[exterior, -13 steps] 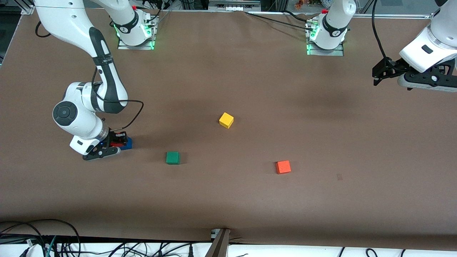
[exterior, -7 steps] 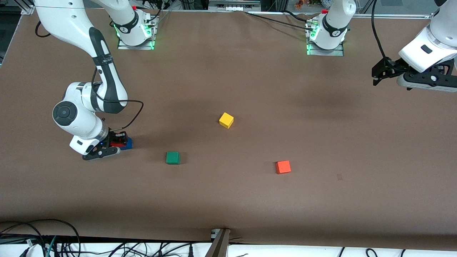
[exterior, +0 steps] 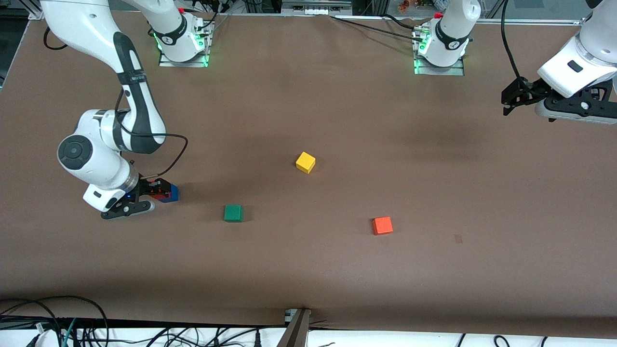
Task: Pass red block to right arm, stack on blue
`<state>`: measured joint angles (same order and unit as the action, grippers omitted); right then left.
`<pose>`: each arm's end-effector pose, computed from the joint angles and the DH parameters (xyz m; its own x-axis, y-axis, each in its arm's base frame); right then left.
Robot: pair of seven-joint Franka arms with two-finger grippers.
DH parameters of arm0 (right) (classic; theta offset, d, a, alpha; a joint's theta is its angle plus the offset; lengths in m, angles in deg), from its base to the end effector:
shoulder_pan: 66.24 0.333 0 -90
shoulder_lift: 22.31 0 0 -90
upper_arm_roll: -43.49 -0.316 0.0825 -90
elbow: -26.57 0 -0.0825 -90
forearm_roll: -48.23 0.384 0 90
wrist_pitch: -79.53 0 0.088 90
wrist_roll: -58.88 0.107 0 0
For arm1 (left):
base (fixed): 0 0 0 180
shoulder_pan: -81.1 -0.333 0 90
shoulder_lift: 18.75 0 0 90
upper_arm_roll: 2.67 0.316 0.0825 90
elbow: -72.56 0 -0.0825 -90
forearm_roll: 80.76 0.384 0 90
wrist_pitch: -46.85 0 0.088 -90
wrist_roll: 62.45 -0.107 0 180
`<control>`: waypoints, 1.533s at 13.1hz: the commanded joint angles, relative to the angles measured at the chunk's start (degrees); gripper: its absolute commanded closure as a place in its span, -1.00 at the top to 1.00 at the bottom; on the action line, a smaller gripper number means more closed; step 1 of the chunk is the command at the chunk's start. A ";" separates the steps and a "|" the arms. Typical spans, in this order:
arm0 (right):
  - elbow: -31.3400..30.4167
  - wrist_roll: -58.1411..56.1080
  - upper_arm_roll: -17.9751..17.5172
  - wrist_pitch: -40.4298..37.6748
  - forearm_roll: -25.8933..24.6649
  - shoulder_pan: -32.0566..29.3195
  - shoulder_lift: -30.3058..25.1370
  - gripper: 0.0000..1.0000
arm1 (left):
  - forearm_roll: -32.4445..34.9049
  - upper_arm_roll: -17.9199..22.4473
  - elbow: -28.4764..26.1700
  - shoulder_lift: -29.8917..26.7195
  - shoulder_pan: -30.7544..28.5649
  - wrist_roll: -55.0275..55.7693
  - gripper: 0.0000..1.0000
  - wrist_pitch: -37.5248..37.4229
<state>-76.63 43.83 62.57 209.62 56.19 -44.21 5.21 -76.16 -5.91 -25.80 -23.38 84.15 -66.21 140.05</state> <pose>0.6498 0.0542 0.2941 0.9658 0.2590 0.0083 0.2584 -0.9649 0.0476 0.5299 -0.0513 0.6045 0.9838 -0.1784 -0.0151 -0.1791 -0.9803 -0.0838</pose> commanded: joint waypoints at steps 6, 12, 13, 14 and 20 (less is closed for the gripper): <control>22.05 2.31 4.12 -36.70 -0.84 0.12 -1.24 1.00 | -0.74 0.08 1.06 -0.21 0.29 0.33 1.00 -1.27; 27.44 4.84 4.30 -52.11 -1.28 -0.75 -7.81 1.00 | -0.74 0.08 2.03 -0.12 0.38 -0.54 1.00 -3.29; 26.74 6.25 3.95 -52.30 -1.80 -1.98 -9.31 1.00 | -0.74 0.08 2.11 -0.03 0.38 -0.46 1.00 -3.29; 25.69 6.61 2.21 -52.73 -2.50 -3.38 -11.06 1.00 | -0.74 0.08 2.46 0.32 0.46 -0.37 1.00 -3.29; 15.15 11.53 -15.38 -52.65 -8.75 -16.58 -24.16 1.00 | -0.65 0.08 8.53 4.54 0.46 0.24 1.00 -4.52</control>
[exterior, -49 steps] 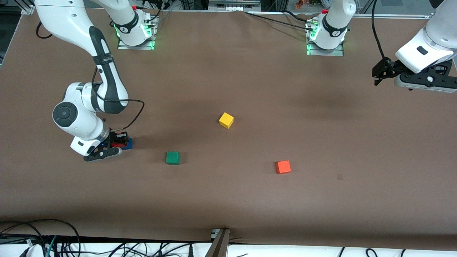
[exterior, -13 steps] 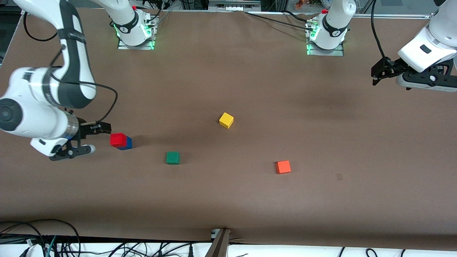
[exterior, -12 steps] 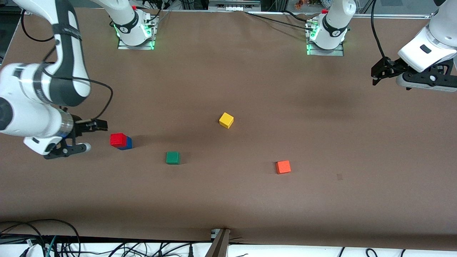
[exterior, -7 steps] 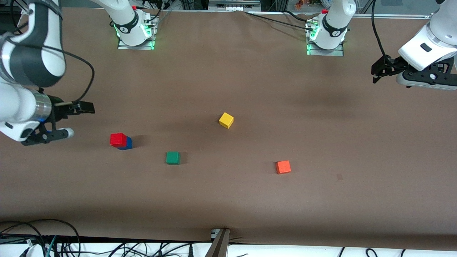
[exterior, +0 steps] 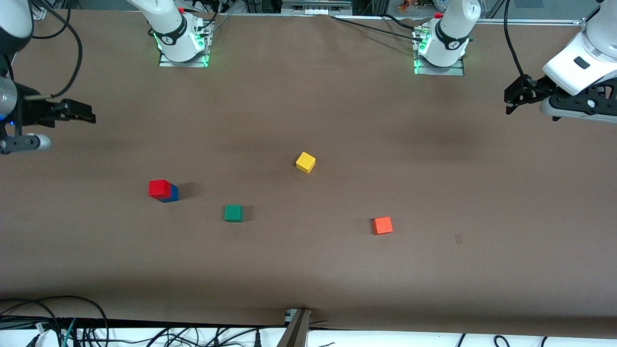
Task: Pass red block to right arm, stack on blue
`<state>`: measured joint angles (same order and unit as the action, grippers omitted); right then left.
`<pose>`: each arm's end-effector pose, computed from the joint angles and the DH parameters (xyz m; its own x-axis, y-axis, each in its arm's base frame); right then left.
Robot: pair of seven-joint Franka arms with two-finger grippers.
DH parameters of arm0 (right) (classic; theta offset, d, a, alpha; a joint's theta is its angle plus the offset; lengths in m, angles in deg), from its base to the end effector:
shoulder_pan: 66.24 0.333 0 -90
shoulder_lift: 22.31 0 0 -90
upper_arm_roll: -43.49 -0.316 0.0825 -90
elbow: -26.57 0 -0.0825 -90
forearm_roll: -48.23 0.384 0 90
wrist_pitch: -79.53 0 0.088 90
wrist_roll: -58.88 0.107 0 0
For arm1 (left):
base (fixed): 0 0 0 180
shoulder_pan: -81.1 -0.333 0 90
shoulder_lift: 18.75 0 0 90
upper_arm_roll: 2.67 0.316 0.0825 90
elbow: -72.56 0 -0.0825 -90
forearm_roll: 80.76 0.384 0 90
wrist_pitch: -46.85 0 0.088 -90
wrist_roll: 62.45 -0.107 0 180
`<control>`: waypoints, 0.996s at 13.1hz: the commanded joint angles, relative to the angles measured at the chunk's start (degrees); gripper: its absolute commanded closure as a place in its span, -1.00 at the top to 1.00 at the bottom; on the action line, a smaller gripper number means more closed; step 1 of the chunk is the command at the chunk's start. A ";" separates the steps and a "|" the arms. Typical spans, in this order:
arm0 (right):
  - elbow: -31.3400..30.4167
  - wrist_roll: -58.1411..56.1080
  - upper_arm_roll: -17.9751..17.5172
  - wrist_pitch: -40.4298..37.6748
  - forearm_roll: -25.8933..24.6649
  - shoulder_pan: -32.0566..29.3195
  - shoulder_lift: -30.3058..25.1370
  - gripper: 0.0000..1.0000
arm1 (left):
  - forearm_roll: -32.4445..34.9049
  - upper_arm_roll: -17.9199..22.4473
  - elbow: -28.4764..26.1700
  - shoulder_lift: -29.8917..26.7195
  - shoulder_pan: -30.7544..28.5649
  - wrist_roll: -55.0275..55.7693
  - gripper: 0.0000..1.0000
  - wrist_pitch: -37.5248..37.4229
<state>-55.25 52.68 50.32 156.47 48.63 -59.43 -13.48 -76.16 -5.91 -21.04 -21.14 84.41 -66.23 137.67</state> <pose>0.5748 0.0061 0.5865 0.9660 0.1063 -0.2358 0.1059 -0.9943 -0.0143 0.5396 -0.0541 0.6193 0.9836 -0.1802 -0.0123 -0.1806 -0.9801 -0.0819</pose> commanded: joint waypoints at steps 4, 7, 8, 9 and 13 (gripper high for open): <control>-9.15 2.95 -4.81 0.76 -2.16 -3.91 -9.51 1.00 | -0.65 0.08 5.18 3.62 0.21 0.34 1.00 -2.22; -8.97 3.21 -4.37 2.08 -3.48 -4.08 -11.63 1.00 | -0.65 0.08 5.18 3.54 0.30 0.34 1.00 -2.31; -8.97 2.78 -4.29 2.60 -3.48 -4.17 -11.55 1.00 | -0.73 0.08 5.18 3.54 0.30 0.34 1.00 -2.31; -8.97 2.77 -4.20 2.35 -3.13 -4.17 -11.63 1.00 | -0.73 0.08 5.18 3.54 0.30 0.34 1.00 -2.31; -8.36 3.48 -3.67 0.94 -2.78 -4.17 -11.29 1.00 | -0.73 0.08 5.18 3.54 0.30 0.34 1.00 -2.40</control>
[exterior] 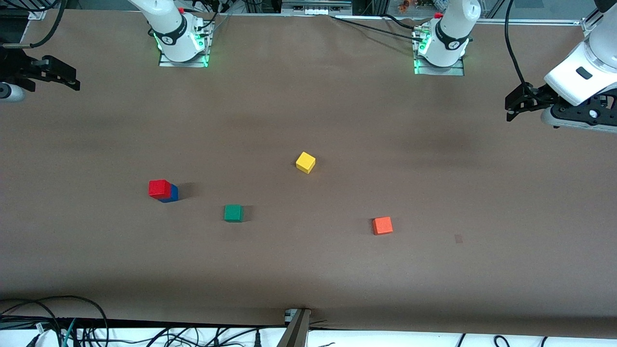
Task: Pass red block to right arm, stack on blue
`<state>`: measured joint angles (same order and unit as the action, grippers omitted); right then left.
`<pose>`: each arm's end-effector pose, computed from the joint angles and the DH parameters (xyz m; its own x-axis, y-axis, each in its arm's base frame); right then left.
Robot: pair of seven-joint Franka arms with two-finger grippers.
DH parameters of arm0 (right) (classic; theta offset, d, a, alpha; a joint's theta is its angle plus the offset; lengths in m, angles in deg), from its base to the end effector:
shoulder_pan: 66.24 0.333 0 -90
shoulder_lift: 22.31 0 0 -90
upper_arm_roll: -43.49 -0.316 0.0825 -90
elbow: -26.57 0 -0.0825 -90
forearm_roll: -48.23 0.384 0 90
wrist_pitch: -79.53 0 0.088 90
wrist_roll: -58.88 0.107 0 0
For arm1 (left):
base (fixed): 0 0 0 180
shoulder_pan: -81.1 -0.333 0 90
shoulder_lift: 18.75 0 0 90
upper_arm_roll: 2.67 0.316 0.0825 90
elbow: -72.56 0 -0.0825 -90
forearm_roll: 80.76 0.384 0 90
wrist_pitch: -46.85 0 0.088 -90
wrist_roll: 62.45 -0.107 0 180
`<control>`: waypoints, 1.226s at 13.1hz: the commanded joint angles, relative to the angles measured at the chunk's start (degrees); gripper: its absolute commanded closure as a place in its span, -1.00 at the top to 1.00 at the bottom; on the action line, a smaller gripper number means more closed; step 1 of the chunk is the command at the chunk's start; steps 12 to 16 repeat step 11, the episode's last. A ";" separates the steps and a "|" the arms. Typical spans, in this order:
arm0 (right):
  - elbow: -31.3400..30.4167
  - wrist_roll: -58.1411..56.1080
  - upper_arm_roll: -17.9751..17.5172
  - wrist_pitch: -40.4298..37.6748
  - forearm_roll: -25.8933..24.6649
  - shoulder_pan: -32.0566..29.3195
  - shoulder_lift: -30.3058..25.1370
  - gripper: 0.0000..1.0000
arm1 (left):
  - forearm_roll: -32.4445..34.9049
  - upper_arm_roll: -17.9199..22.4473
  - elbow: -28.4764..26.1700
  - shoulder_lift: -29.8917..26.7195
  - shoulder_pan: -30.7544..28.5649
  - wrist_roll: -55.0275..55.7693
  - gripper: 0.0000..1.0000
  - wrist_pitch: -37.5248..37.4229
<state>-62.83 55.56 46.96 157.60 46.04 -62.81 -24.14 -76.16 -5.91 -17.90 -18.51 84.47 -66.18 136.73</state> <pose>0.5217 -0.0056 0.6302 0.9847 0.0496 -0.1668 0.0548 -0.9981 0.0266 0.5526 -0.0553 0.6186 0.9836 -0.1791 -0.0195 -0.1801 -0.9805 -0.0789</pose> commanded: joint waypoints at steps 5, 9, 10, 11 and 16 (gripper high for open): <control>2.48 0.07 0.57 -0.11 -0.19 -0.79 1.83 1.00 | -0.73 0.08 2.05 0.81 0.23 0.22 1.00 -1.90; 3.35 -0.11 0.84 -0.02 -0.27 -0.88 2.80 1.00 | -0.73 0.08 2.05 0.90 0.23 0.22 1.00 -2.07; 3.36 -0.11 0.84 -0.02 -0.27 -0.79 2.80 1.00 | -0.73 0.08 2.05 0.81 0.23 0.22 1.00 -2.16; 3.36 -0.11 0.84 0.07 -0.27 -0.70 2.80 1.00 | -0.73 0.08 2.05 0.90 0.23 0.22 1.00 -2.16; 3.36 -0.11 0.84 0.07 -0.27 -0.70 2.80 1.00 | -0.73 0.08 2.05 0.90 0.23 0.22 1.00 -2.16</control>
